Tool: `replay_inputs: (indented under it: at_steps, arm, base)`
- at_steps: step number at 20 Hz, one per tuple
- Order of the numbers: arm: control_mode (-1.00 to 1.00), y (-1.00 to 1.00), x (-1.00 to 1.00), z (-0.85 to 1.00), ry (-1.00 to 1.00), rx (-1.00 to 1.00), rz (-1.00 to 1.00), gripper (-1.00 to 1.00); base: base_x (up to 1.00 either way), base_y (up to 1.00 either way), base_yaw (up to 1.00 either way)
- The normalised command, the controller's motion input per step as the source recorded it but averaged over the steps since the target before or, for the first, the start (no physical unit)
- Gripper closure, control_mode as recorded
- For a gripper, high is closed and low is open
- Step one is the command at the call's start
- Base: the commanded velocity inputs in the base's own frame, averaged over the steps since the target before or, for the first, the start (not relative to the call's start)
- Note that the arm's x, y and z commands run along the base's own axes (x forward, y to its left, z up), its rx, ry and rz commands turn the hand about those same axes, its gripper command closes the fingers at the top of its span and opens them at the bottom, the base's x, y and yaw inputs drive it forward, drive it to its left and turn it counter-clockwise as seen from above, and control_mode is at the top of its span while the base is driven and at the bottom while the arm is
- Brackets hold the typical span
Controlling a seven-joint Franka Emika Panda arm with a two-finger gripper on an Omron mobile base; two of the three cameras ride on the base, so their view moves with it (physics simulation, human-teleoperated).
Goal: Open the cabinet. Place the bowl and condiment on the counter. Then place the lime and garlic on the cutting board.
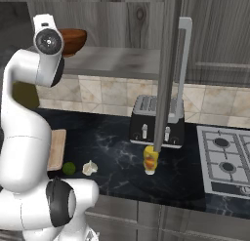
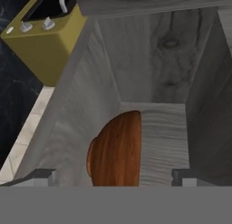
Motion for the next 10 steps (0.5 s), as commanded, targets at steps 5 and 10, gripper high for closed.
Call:
replay_inputs:
  at_steps: [5, 10]
  arm:
    - [-1.00, 0.11, 0.17, 0.00, 0.05, -0.01, 0.00, -1.00]
    - [-1.00, 0.11, 0.18, 0.00, 0.05, -0.01, 0.00, -1.00]
  base:
    - [0.00, 0.00, 0.00]
    - [0.00, 0.00, 0.00]
